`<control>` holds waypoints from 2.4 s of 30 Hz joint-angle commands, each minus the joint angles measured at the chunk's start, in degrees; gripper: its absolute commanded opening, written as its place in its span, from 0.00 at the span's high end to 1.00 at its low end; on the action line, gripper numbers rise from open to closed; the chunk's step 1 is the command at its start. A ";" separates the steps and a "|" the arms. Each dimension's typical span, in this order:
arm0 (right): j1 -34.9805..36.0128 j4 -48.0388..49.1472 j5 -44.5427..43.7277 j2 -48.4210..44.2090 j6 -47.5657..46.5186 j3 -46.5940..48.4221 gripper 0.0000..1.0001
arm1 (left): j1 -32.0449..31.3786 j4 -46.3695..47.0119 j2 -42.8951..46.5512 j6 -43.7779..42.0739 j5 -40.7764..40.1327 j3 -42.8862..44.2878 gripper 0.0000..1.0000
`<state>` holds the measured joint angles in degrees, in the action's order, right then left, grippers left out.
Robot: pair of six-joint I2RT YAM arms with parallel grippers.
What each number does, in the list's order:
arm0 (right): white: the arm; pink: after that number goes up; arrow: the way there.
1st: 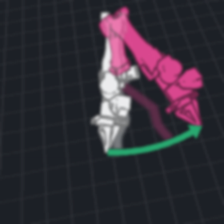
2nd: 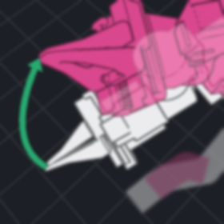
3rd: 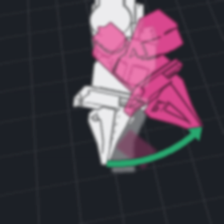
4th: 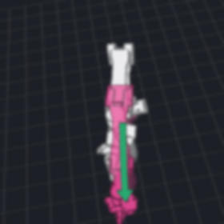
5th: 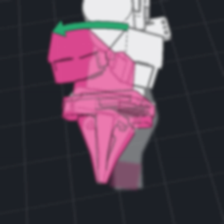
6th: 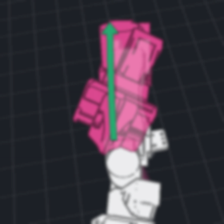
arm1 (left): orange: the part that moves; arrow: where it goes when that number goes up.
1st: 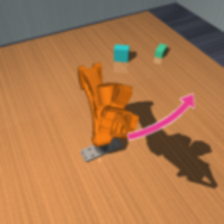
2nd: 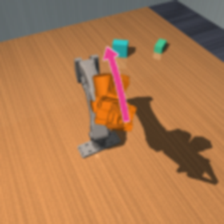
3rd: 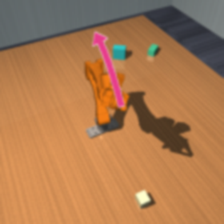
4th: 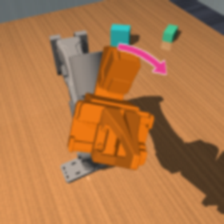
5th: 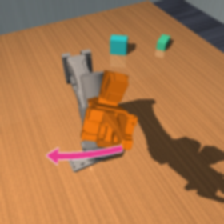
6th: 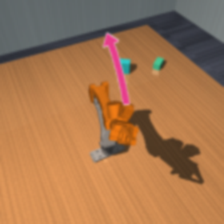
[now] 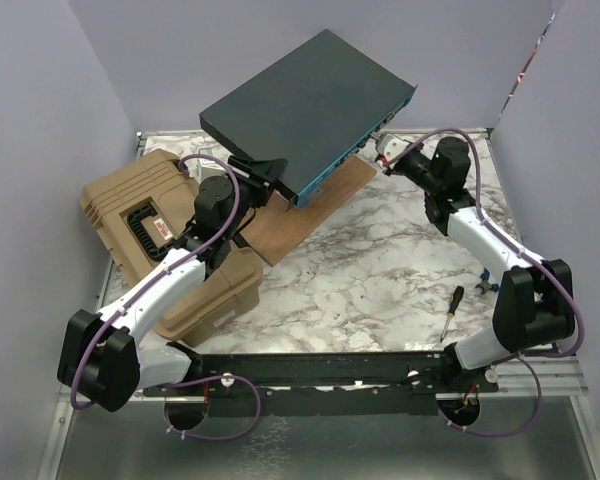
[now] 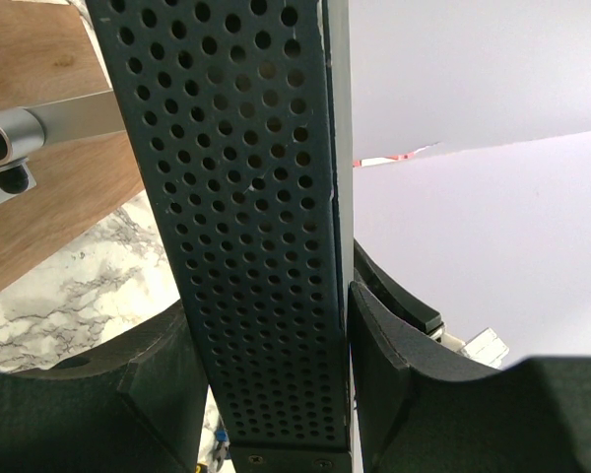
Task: Insert the plug into the switch port
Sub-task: Adjust the plug at the switch port.
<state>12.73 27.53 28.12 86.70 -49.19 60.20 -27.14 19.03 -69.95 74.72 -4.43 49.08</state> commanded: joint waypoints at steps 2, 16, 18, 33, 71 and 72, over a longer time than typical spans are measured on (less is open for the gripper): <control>-0.08 -19.07 4.31 0.24 -7.51 9.33 0.89 | -0.82 -0.99 4.64 -3.17 0.82 0.76 1.00; -0.17 -65.34 5.36 8.27 -20.69 37.79 0.90 | -0.81 -0.99 5.61 -3.09 1.13 0.14 1.00; -0.16 -65.70 5.18 8.67 -21.36 38.59 0.90 | -0.81 -1.01 5.62 -3.04 1.25 0.14 1.00; 0.08 -65.69 11.40 14.29 -20.69 44.66 1.00 | -1.46 -0.96 5.27 -2.86 1.69 -0.04 1.00; 3.29 -24.79 26.04 17.98 7.13 45.63 1.00 | -2.14 -1.89 3.62 -2.62 2.32 4.33 1.00; 3.53 -24.24 25.72 18.55 7.97 46.68 1.00 | -2.13 -1.95 3.53 -2.79 2.32 4.68 1.00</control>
<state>10.66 -23.14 41.80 101.45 -45.39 99.44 -27.88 17.04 -69.65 74.96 -4.86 49.82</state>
